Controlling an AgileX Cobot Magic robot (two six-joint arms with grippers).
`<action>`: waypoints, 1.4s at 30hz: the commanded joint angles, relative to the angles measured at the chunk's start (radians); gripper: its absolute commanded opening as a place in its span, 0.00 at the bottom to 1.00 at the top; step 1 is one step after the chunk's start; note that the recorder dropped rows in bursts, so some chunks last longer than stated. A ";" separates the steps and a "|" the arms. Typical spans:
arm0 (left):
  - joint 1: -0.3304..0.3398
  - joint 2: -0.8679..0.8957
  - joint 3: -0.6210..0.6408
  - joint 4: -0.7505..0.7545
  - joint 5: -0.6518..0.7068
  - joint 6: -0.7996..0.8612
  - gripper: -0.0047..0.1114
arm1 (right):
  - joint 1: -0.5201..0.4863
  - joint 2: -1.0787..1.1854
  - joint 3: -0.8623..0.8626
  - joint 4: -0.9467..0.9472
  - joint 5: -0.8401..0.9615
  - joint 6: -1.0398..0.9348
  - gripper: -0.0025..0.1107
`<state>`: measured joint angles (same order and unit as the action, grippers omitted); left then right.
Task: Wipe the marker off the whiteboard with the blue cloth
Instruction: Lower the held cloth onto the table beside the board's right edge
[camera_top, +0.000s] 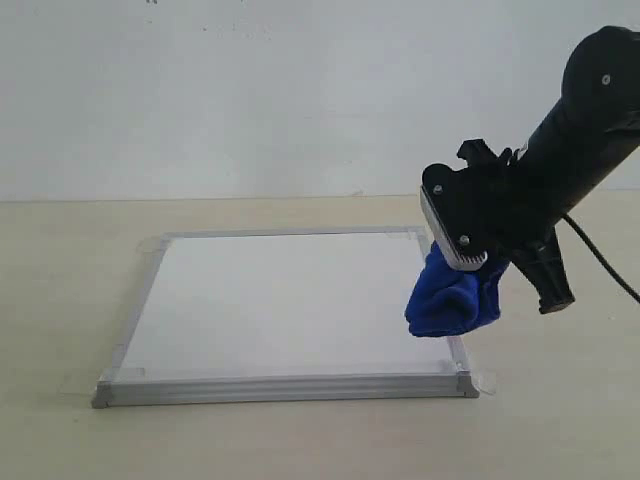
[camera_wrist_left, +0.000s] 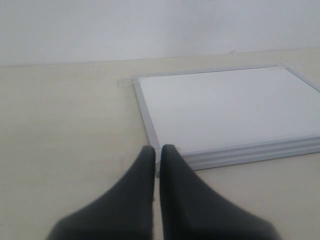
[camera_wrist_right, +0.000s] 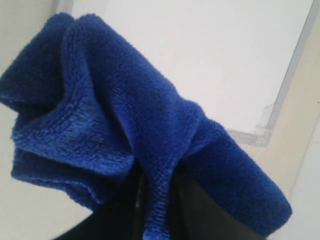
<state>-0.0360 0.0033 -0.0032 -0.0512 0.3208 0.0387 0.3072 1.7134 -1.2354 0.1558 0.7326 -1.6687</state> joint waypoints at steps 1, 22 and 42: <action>-0.007 -0.003 0.003 -0.012 -0.004 0.005 0.07 | -0.007 -0.006 0.002 0.049 0.006 0.094 0.02; -0.007 -0.003 0.003 -0.012 -0.004 0.005 0.07 | -0.137 0.102 0.001 -0.522 -0.063 -0.223 0.02; -0.007 -0.003 0.003 -0.012 -0.004 0.005 0.07 | -0.139 0.250 -0.157 -0.023 0.168 -0.456 0.02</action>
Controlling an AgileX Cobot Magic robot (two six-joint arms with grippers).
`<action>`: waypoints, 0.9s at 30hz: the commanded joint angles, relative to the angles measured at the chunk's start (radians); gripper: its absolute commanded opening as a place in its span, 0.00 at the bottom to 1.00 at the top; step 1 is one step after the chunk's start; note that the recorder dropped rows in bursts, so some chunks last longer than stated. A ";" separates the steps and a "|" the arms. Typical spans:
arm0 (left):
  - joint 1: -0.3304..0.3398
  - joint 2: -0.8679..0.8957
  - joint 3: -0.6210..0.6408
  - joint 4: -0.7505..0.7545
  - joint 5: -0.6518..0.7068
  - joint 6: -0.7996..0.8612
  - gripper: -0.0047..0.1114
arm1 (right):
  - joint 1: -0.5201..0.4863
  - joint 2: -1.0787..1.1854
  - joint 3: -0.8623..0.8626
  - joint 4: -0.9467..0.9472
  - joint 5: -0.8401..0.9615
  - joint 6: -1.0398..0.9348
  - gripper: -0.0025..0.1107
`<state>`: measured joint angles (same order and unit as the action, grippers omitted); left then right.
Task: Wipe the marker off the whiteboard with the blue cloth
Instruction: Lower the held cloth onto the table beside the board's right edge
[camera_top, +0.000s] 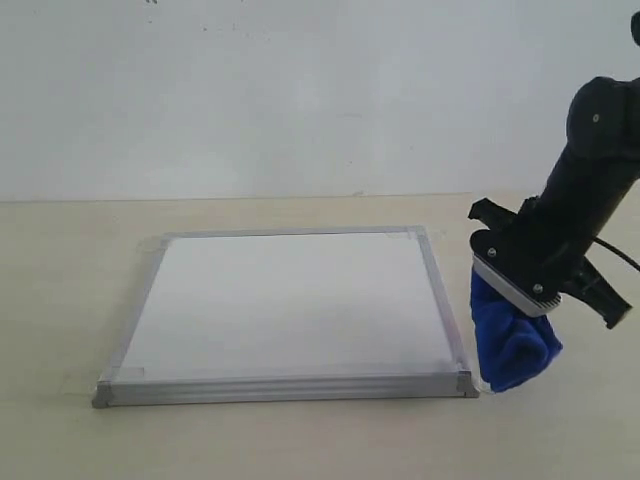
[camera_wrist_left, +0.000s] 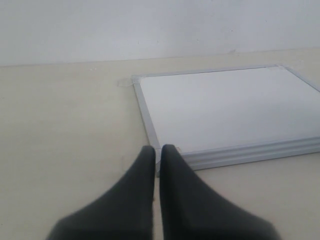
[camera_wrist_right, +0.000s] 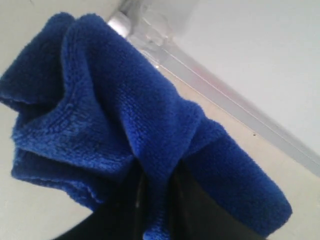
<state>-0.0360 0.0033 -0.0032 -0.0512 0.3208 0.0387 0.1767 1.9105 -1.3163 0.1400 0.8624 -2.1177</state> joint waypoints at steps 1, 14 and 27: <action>-0.007 -0.003 0.003 -0.012 -0.004 0.005 0.07 | -0.008 0.066 -0.105 -0.007 0.060 -0.007 0.02; -0.007 -0.003 0.003 -0.012 -0.004 0.005 0.07 | -0.008 0.127 -0.265 0.002 0.240 -0.007 0.02; -0.007 -0.003 0.003 -0.012 -0.004 0.005 0.07 | -0.008 0.203 -0.270 -0.083 0.086 -0.007 0.02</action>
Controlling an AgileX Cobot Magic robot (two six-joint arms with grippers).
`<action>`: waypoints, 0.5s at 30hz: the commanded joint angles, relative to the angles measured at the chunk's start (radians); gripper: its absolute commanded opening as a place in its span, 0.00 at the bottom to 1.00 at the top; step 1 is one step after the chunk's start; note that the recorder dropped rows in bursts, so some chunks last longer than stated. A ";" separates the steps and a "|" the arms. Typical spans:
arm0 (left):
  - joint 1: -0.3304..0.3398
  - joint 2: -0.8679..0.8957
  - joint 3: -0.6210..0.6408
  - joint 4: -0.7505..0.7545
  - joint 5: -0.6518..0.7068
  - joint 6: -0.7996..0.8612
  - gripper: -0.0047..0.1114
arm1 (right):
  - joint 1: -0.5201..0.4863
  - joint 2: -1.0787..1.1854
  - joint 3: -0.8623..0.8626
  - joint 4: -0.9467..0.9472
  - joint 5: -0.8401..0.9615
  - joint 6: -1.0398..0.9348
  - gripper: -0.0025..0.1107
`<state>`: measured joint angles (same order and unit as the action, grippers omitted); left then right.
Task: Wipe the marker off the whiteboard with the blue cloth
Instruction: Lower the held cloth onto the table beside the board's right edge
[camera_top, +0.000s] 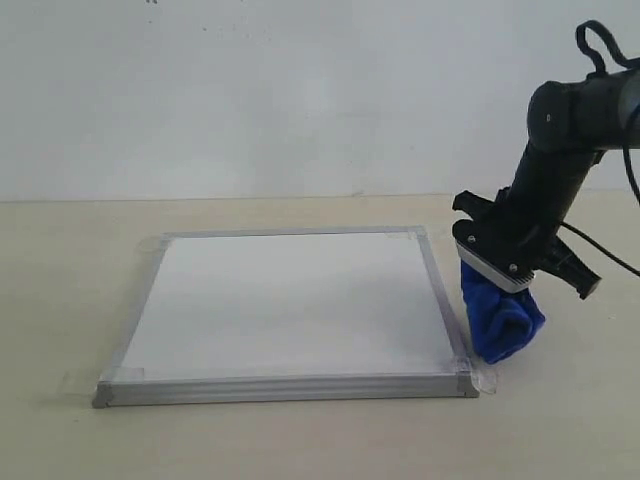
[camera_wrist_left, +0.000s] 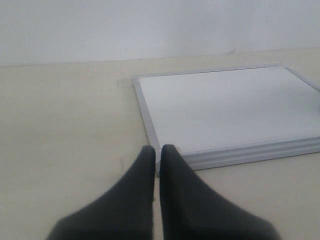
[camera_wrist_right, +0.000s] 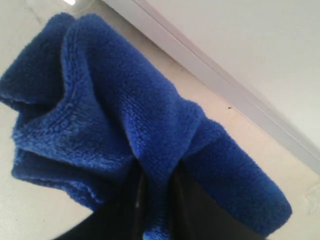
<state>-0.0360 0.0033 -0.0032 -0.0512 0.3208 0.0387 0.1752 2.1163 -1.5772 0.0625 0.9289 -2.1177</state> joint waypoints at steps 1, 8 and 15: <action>-0.007 -0.003 0.003 -0.012 -0.004 0.005 0.07 | -0.007 -0.003 -0.009 0.005 0.021 -0.007 0.02; -0.007 -0.003 0.003 -0.012 -0.004 0.005 0.07 | -0.007 -0.003 -0.009 0.089 -0.019 -0.007 0.02; -0.007 -0.003 0.003 -0.012 -0.004 0.005 0.07 | -0.007 -0.001 -0.009 0.106 -0.020 0.012 0.05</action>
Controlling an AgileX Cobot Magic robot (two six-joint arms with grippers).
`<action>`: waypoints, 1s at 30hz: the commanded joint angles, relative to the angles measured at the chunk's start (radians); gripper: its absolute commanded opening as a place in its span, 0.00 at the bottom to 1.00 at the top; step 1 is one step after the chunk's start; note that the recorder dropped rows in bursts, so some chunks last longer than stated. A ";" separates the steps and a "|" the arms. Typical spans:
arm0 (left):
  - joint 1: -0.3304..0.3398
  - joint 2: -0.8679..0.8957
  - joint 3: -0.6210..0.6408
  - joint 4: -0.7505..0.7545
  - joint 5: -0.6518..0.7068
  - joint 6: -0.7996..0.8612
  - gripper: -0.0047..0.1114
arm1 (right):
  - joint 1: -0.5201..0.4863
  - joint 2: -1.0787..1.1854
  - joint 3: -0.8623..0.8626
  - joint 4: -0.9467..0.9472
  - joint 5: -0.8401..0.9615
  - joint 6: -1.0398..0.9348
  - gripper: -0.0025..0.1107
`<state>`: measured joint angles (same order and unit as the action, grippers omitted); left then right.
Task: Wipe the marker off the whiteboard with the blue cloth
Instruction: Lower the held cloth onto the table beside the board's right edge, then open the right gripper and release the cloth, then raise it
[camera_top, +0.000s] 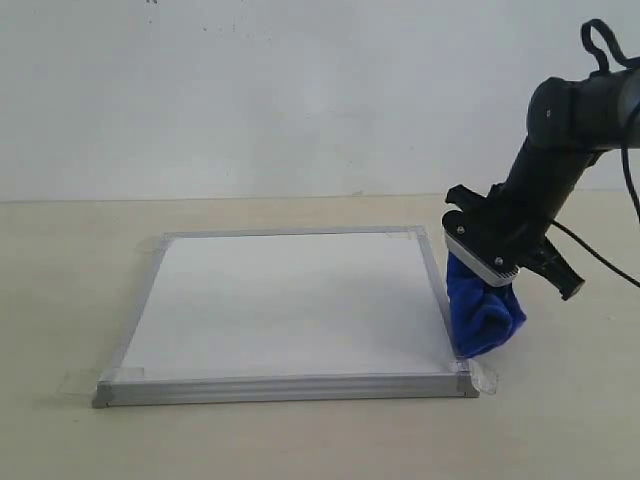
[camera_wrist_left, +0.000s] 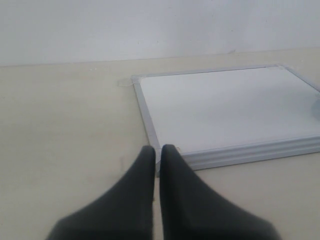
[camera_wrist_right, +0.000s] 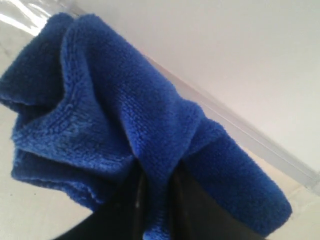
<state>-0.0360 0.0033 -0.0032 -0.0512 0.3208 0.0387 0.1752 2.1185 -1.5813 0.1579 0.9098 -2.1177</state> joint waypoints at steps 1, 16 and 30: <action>-0.007 -0.003 0.003 -0.012 -0.004 0.005 0.07 | -0.007 -0.003 -0.005 0.011 -0.001 0.016 0.08; -0.007 -0.003 0.003 -0.012 -0.004 0.005 0.07 | -0.007 -0.014 -0.005 -0.102 -0.048 0.116 0.44; -0.007 -0.003 0.003 -0.012 -0.004 0.005 0.07 | -0.011 -0.103 -0.005 -0.271 -0.025 0.501 0.18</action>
<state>-0.0360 0.0033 -0.0032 -0.0512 0.3208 0.0387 0.1729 2.0332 -1.5813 -0.0471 0.8697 -1.7404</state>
